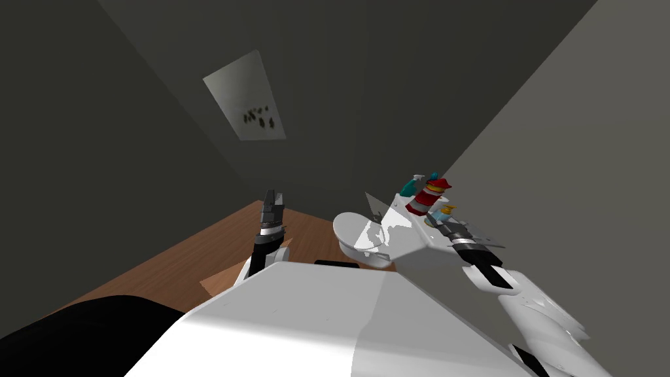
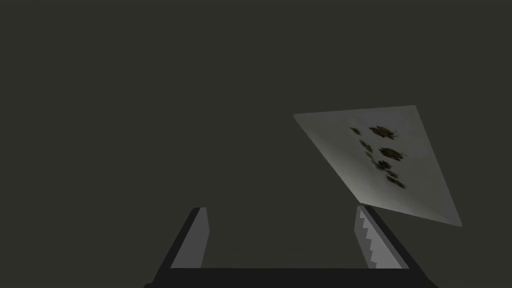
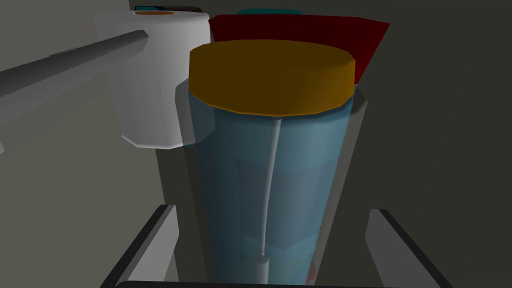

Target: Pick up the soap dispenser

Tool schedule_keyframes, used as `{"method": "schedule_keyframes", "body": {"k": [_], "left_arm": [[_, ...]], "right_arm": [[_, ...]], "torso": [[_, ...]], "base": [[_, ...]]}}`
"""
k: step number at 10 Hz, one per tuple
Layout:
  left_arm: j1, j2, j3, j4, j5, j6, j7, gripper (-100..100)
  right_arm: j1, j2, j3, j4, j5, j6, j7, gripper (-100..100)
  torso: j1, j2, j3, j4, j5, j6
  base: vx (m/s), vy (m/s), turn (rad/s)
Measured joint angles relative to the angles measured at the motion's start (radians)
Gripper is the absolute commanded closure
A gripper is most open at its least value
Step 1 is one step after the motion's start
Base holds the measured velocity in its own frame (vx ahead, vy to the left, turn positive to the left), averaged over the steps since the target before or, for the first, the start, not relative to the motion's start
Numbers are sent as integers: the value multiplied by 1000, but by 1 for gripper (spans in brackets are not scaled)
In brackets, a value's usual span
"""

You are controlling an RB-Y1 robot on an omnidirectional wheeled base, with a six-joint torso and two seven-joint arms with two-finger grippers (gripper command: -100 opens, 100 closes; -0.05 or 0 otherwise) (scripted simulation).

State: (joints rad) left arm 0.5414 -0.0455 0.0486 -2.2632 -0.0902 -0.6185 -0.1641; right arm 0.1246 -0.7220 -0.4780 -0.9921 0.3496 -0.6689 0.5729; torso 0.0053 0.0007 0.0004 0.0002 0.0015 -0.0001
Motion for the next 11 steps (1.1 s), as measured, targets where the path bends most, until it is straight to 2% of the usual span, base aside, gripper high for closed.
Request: {"method": "schedule_keyframes", "body": {"k": [6,7,11], "left_arm": [[0,0,0,0,0,0,0,0],[0,0,0,0,0,0,0,0],[0,0,0,0,0,0,0,0]], "right_arm": [[-41,-60,-29,158,-32,-77,1,-100],[-42,-60,-29,161,-32,-78,2,100],[-42,-60,-29,161,-32,-78,1,100]], "torso": [[-2,0,0,0,-1,1],[-3,0,0,0,-1,0],[-4,0,0,0,-1,0]], "base": [[-3,36,26],[0,0,0],[0,0,0]]}}
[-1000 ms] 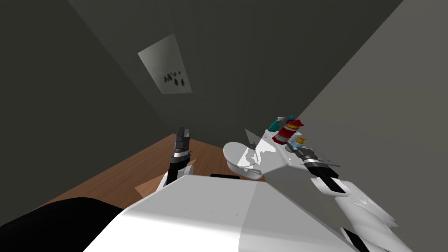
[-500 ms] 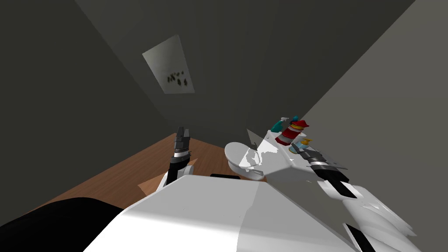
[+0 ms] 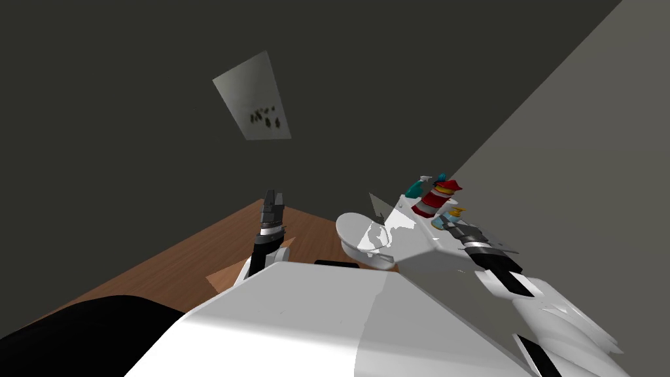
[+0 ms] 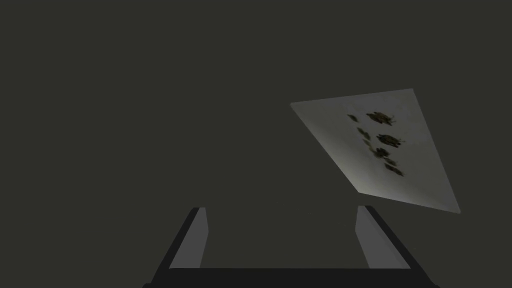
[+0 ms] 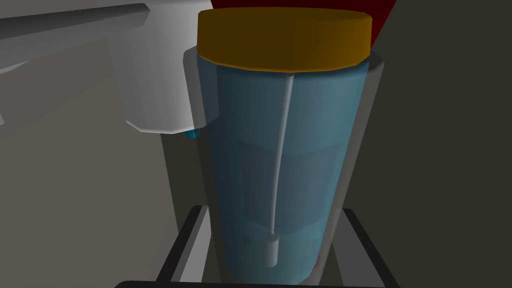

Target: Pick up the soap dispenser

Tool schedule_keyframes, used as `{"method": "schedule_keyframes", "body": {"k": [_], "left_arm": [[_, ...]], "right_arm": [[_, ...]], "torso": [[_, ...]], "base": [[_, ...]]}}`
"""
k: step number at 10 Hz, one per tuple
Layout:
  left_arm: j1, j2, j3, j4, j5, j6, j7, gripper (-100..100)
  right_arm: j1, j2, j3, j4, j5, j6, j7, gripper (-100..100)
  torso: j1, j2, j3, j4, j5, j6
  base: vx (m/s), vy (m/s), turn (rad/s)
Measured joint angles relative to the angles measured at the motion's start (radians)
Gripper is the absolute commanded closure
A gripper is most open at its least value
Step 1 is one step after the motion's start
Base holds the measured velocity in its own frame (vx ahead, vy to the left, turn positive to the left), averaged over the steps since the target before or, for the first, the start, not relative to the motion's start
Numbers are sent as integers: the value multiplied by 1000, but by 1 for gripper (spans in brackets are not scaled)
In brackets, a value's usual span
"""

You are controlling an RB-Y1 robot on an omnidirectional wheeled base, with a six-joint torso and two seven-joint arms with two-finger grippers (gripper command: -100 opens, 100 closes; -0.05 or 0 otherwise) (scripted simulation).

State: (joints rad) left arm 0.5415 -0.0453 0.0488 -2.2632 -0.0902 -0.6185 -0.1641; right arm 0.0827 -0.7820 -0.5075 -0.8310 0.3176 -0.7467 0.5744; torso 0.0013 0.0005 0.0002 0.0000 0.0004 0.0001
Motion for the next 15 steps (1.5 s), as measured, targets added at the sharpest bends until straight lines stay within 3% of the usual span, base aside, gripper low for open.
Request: {"method": "schedule_keyframes", "body": {"k": [1,2,5,8,13,15], "left_arm": [[0,0,0,0,0,0,0,0],[0,0,0,0,0,0,0,0],[0,0,0,0,0,0,0,0],[0,0,0,0,0,0,0,0],[0,0,0,0,0,0,0,0],[0,0,0,0,0,0,0,0]], "right_arm": [[0,0,0,0,0,0,0,0],[0,0,0,0,0,0,0,100],[17,55,29,-93,32,64,5,100],[61,113,55,-224,62,139,2,100],[90,168,91,-330,98,191,0,100],[117,191,100,-403,108,226,-3,100]], "torso": [[0,0,0,0,0,0],[0,0,0,0,0,0],[-10,-1,-4,-7,-13,3],[-16,1,-6,-13,-24,7],[-22,0,-10,-20,-35,11],[-24,0,-11,-22,-37,11]], "base": [[0,0,0],[7,-84,-103],[16,-86,-74],[5,-89,-97],[6,-41,-43],[5,-50,-66]]}}
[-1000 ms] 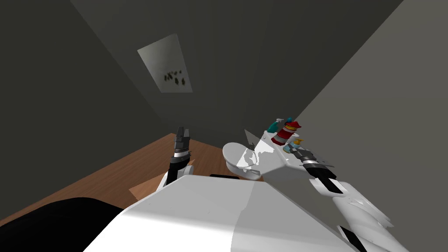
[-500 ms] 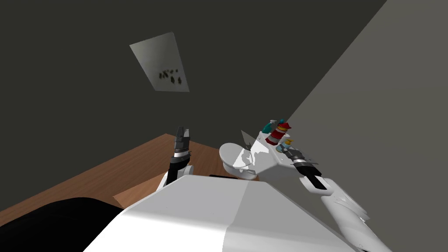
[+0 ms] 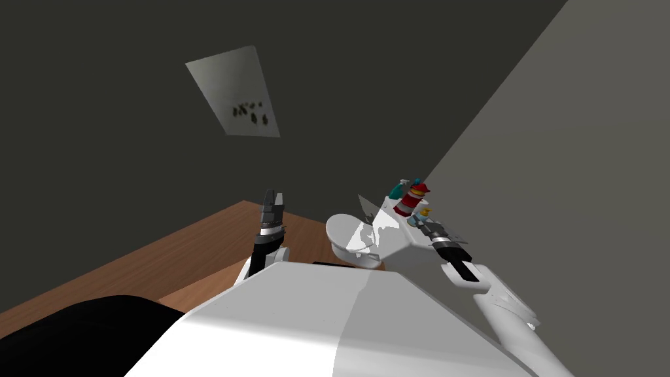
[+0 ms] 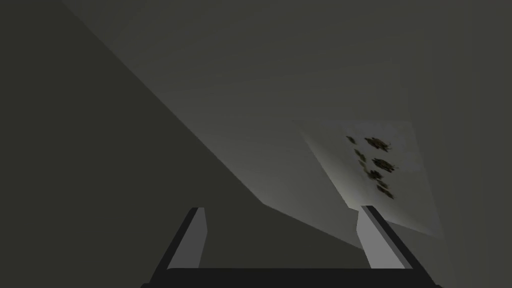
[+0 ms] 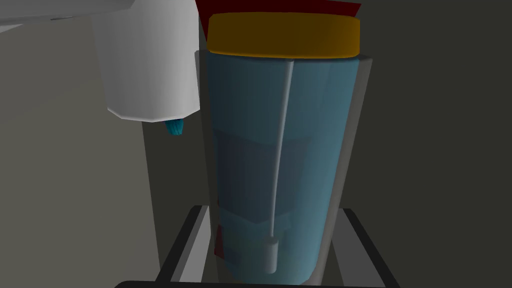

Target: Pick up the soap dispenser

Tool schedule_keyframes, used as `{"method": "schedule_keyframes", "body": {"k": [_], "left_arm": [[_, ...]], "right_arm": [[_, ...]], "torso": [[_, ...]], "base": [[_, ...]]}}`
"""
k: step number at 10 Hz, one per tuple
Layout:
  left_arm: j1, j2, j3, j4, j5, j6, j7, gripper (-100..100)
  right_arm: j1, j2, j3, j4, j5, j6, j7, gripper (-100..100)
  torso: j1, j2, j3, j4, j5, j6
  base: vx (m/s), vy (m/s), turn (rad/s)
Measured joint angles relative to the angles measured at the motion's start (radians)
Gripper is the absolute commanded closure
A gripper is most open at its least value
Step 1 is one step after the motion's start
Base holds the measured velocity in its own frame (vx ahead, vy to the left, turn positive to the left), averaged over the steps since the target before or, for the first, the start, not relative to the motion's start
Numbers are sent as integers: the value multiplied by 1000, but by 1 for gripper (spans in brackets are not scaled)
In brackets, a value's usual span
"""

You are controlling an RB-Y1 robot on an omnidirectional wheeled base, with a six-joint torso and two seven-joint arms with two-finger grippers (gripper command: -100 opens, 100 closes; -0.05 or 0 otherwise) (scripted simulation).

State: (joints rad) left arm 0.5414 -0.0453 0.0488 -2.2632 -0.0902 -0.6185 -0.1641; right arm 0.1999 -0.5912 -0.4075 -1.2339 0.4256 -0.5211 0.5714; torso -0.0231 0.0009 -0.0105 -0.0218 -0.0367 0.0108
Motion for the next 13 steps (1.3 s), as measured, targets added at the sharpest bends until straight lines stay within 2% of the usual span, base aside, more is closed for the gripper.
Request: {"method": "schedule_keyframes", "body": {"k": [4,6,7,11,12,13], "left_arm": [[0,0,0,0,0,0,0,0],[0,0,0,0,0,0,0,0],[0,0,0,0,0,0,0,0],[0,0,0,0,0,0,0,0],[0,0,0,0,0,0,0,0],[0,0,0,0,0,0,0,0]], "right_arm": [[34,62,34,-133,35,71,-1,100],[37,77,41,-174,44,87,1,100],[50,105,51,-198,57,103,6,100],[90,152,78,-326,85,170,0,100],[93,152,77,-347,85,173,-2,100],[104,178,89,-377,99,193,0,100]], "torso": [[-4,-1,-1,-2,-3,1],[-2,-1,-1,-1,-2,1],[-4,-1,-2,-2,-3,2],[-5,1,0,-1,-3,3],[-3,0,0,-1,-2,2],[-5,0,-1,-2,-3,3]], "base": [[10,-60,-51],[13,-45,-56],[14,-55,-63],[5,-50,-43],[28,-70,-122],[20,-63,-59]]}}
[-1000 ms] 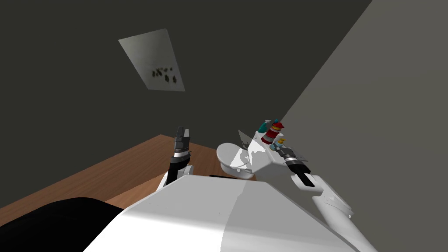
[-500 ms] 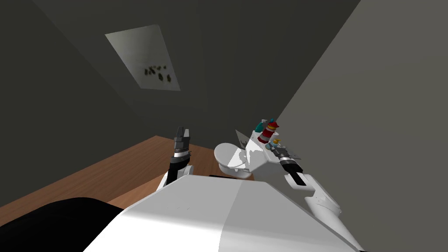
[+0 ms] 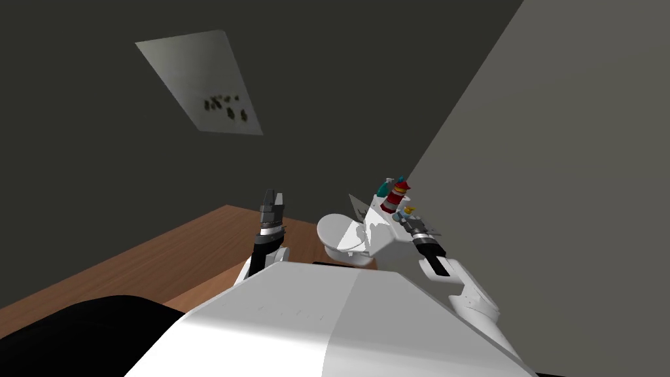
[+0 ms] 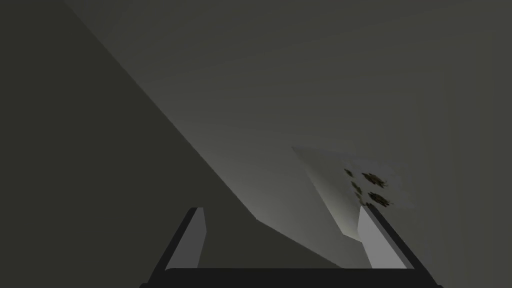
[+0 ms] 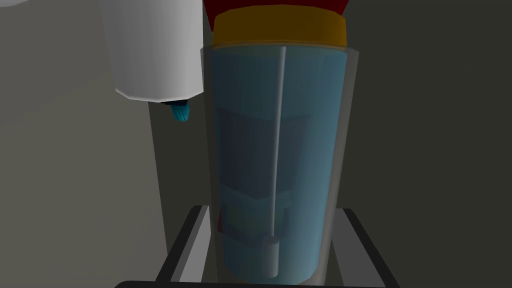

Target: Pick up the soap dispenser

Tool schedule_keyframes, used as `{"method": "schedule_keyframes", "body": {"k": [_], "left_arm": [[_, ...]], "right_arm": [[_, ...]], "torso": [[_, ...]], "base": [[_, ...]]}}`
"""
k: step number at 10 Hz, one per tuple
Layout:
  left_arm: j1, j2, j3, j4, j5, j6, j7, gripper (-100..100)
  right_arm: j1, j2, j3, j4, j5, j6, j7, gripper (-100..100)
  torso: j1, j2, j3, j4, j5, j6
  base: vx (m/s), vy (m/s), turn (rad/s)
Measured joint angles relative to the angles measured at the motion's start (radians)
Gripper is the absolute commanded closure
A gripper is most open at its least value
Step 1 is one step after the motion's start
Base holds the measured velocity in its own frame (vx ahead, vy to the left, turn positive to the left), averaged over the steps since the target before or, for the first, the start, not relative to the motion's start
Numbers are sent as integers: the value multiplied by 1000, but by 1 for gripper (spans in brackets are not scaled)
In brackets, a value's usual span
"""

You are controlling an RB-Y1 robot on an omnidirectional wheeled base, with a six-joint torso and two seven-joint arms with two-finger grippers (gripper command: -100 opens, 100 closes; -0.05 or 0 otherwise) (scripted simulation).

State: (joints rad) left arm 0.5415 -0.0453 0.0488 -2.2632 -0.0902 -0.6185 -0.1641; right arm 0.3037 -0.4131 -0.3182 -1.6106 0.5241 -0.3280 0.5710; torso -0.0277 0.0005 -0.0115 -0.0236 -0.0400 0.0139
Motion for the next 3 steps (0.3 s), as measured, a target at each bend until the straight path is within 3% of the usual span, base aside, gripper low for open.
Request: {"method": "schedule_keyframes", "body": {"k": [2,3], "left_arm": [[0,0,0,0,0,0,0,0],[0,0,0,0,0,0,0,0]], "right_arm": [[10,21,11,-57,11,29,3,100],[10,21,11,-61,11,30,3,0]], "torso": [[2,1,1,1,1,-1],[3,1,1,1,1,-1]], "base": [[4,-21,10],[0,0,0]]}}
